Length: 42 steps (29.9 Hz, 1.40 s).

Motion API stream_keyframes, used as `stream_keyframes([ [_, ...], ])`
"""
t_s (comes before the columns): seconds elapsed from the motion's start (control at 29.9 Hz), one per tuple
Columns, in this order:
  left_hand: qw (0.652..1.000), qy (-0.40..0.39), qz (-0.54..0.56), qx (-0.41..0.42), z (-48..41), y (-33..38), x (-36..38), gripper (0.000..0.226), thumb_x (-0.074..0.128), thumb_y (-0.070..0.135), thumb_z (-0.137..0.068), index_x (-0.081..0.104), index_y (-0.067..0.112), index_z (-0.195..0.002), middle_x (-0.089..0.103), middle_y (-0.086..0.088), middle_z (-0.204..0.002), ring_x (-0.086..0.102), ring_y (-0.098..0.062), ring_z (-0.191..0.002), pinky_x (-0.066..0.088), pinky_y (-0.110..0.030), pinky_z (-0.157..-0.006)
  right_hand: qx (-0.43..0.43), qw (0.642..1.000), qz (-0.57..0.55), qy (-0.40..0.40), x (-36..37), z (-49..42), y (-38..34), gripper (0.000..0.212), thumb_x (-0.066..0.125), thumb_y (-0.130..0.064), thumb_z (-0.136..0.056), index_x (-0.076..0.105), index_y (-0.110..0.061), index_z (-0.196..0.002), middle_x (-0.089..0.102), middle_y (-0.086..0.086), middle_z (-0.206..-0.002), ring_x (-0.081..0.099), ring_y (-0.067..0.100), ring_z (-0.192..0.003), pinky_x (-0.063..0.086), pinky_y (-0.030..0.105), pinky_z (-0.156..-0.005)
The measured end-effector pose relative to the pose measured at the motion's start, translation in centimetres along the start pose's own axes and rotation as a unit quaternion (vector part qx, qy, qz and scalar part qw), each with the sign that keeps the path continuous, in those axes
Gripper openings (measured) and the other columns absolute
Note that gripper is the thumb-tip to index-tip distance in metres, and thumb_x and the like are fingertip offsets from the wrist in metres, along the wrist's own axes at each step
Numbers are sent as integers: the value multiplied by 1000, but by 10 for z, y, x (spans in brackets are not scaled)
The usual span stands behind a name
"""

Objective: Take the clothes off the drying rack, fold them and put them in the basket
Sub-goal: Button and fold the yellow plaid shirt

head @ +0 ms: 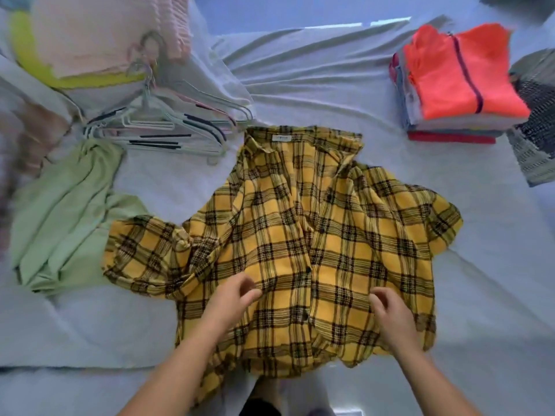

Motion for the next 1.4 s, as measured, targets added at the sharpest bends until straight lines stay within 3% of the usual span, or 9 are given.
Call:
stream_keyframes([
  [0.13,999,-12,48,21,-57,53,12,7,56,25,-91,56,19,-94,58,4,-92,58,-16,-89,49,-28,-76,-27,999,-31,-26,37,-51,-65,26,49,-21,-95,57,-10,-117,58,2,-108,54,16,-101,44,28,-83],
  [0.3,1000,20,4,15,-122,75,19,14,52,24,-92,57,17,-103,60,1,-105,55,-15,-93,48,-32,-83,-2,999,16,-37,68,-115,-106,31,56,-23,-92,55,-11,-120,57,4,-117,54,19,-107,45,33,-92],
  [0.47,998,0,-50,-35,-152,80,41,26,60,33,-87,53,18,-106,55,0,-108,54,-19,-94,48,-37,-84,37,998,21,-55,75,-133,-100,4,60,-20,-89,59,-16,-91,62,1,-96,52,14,-83,39,27,-71],
  [0.57,994,32,-78,-74,-155,83,52,37,65,39,-82,50,18,-108,53,1,-110,52,-21,-103,44,-39,-93,23,996,-36,-76,71,-135,-98,5,60,-18,-88,57,-18,-85,58,-5,-85,52,11,-78,39,24,-64],
  [0.77,987,78,-60,-127,-156,91,50,8,57,27,-87,53,21,-91,53,6,-96,55,-18,-90,46,-35,-83,-32,991,-51,-116,61,-131,-107,4,59,-17,-88,57,-18,-85,59,-5,-84,54,8,-77,43,17,-66],
  [0.87,977,87,85,-174,-147,89,49,4,59,20,-86,56,20,-83,56,8,-87,56,-16,-84,46,-27,-69,-55,990,-29,-126,54,-129,-115,4,60,-18,-88,58,-21,-86,59,-6,-87,55,9,-81,48,23,-73],
  [1.0,889,88,399,-206,-116,88,40,6,63,10,-85,64,15,-81,64,0,-90,58,-16,-85,46,-27,-76,-109,979,25,-170,47,-130,-131,4,61,-20,-88,61,-19,-92,55,-11,-86,52,8,-83,46,22,-78],
  [1.17,911,101,367,-163,-100,98,32,8,65,11,-84,64,18,-80,66,2,-88,60,-13,-86,49,-25,-77,-134,969,-11,-208,39,-123,-150,6,63,-18,-86,65,-20,-92,58,-13,-86,55,6,-83,48,22,-78],
  [1.4,882,99,417,-195,-97,97,32,8,65,8,-83,66,16,-83,67,-2,-87,61,-17,-83,52,-30,-78,-100,966,-18,-239,40,-120,-153,6,64,-18,-86,62,-23,-87,63,-9,-84,59,6,-80,53,25,-74],
])
Point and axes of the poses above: each hand's wrist, its own z-axis away from the middle knuckle, its own x-axis out of the palm, y = z × x, the point moved 3 cm from there along -z, towards the middle knuckle
